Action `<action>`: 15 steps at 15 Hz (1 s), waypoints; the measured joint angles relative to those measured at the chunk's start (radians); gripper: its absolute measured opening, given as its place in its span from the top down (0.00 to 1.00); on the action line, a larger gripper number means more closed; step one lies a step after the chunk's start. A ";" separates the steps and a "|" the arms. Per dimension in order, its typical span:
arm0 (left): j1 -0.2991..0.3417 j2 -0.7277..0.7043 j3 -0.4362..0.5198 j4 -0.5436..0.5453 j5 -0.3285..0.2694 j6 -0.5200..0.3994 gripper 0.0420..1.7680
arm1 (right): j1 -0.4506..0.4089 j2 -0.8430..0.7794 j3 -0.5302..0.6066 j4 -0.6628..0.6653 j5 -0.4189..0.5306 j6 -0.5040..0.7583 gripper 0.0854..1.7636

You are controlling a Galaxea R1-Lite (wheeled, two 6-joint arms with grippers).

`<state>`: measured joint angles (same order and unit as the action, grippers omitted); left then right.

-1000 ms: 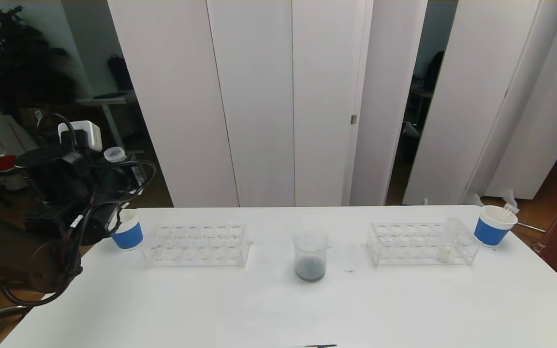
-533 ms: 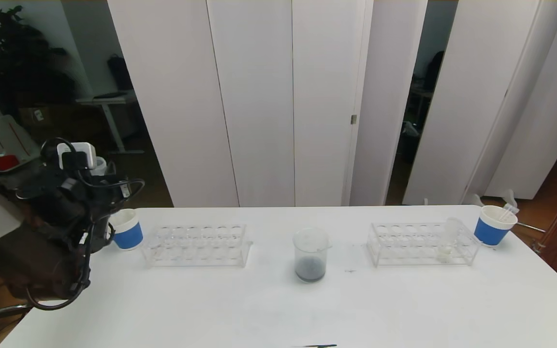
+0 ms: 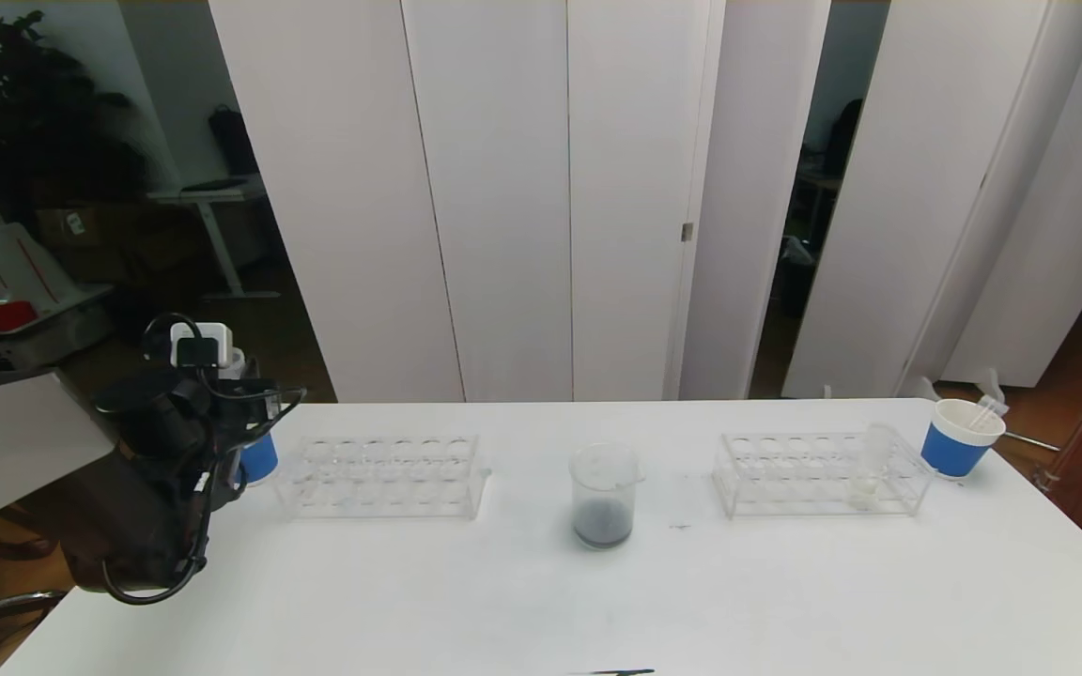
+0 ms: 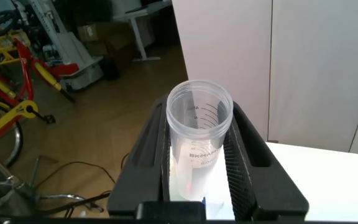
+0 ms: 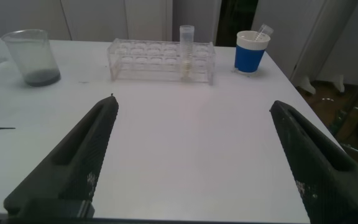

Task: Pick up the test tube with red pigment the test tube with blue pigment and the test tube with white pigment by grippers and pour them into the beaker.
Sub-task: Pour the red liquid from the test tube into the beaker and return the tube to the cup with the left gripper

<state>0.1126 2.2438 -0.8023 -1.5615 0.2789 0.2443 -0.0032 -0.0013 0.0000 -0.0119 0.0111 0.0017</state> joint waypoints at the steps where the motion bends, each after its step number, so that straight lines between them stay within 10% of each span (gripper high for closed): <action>1: 0.008 0.017 -0.011 0.000 -0.001 0.000 0.68 | 0.000 0.000 0.000 0.000 0.000 0.000 0.01; 15: 0.094 0.136 -0.106 0.001 -0.126 0.025 0.68 | 0.000 0.000 0.000 0.000 0.000 0.000 0.01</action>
<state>0.2062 2.3794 -0.9083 -1.5606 0.1534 0.2689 -0.0032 -0.0013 0.0000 -0.0119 0.0115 0.0017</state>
